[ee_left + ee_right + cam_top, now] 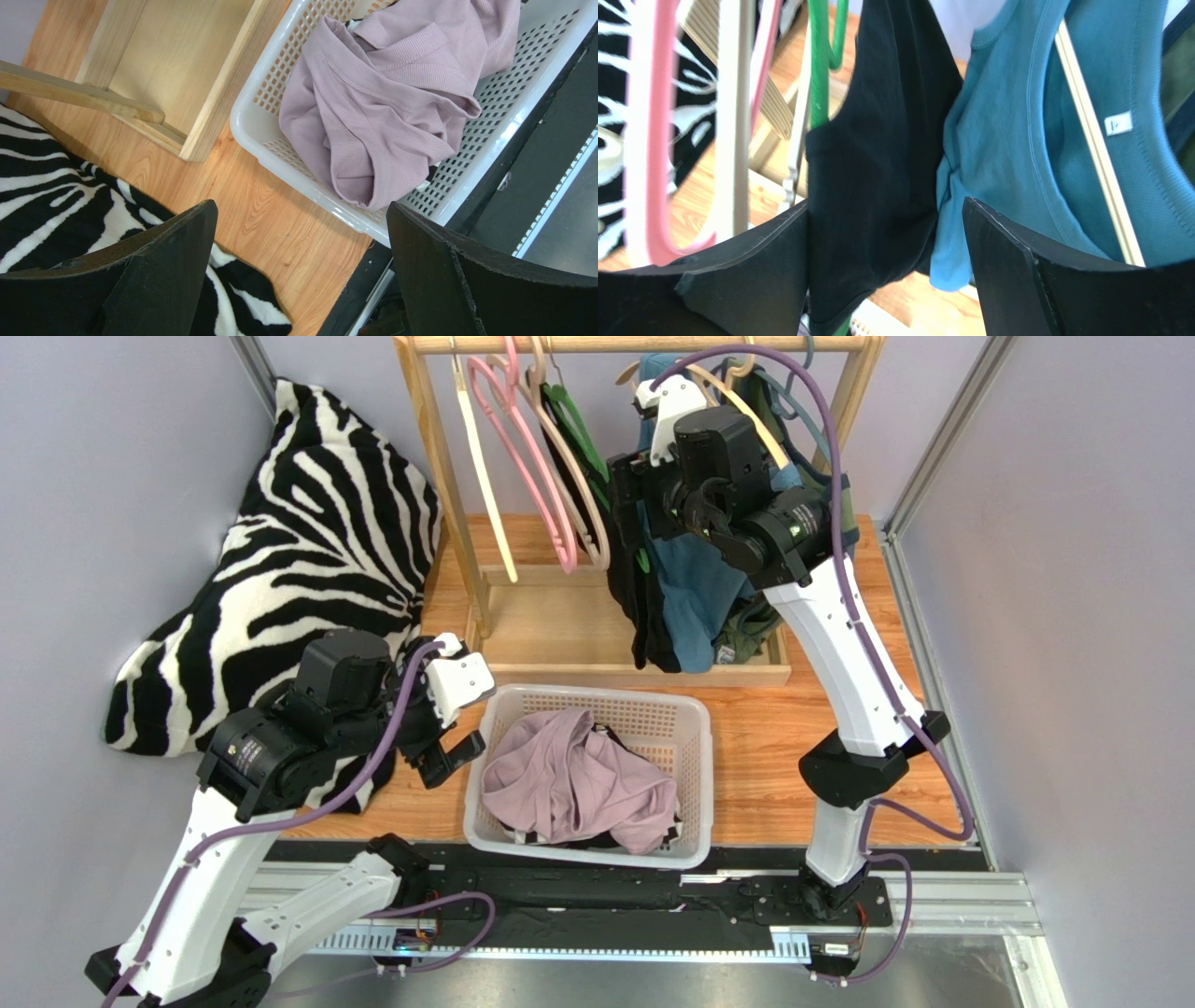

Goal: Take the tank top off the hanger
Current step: Pick up the hanger from the clothesline.

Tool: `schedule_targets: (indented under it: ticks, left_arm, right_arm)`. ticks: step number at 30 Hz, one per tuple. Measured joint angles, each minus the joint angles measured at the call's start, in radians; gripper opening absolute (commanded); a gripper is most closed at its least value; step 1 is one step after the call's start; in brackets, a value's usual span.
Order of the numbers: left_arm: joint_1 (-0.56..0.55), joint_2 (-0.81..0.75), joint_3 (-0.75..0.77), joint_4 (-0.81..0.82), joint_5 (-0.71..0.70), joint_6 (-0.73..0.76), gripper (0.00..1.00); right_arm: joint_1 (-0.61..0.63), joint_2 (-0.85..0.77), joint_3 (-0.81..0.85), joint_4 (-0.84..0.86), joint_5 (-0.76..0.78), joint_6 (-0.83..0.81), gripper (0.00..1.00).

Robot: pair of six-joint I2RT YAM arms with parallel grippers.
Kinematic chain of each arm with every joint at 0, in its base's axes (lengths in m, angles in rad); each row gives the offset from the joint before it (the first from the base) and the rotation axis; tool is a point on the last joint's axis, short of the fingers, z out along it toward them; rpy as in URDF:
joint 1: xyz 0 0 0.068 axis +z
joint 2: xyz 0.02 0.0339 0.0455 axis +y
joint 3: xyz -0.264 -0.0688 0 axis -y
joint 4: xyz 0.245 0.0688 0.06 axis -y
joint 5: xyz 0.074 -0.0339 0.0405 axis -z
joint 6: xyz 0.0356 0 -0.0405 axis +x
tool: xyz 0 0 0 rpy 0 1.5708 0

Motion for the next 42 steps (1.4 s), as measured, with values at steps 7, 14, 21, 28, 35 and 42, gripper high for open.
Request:
schedule_targets:
  ticks: [7, 14, 21, 28, 35, 42]
  left_arm:
    - [0.0, 0.005, 0.0, -0.001, 0.0, 0.0, 0.99]
    - [0.001, 0.005, 0.0, -0.001, 0.001, 0.0, 0.99]
    - [0.006, 0.002, 0.0, -0.001, 0.005, 0.0, 0.99]
    - [0.007, -0.017, -0.016, 0.0, 0.005, 0.0, 0.99]
    - [0.009, -0.032, -0.031, -0.002, 0.003, 0.0, 0.99]
    - [0.011, -0.042, -0.036, -0.002, 0.0, 0.0, 0.99]
  right_arm:
    - [0.001, 0.036, 0.026, 0.04, -0.004, 0.016, 0.44]
    - [0.002, 0.081, 0.024, 0.094, -0.026, 0.021, 0.49]
    - [0.013, 0.096, 0.007, 0.198, -0.018, -0.004, 0.0]
    - [0.031, 0.061, -0.142, 0.358, 0.033, -0.053, 0.0]
    - [0.031, -0.029, -0.299, 0.465, 0.085, -0.08, 0.0]
    - [0.007, -0.139, -0.364, 0.49, 0.114, -0.095, 0.0]
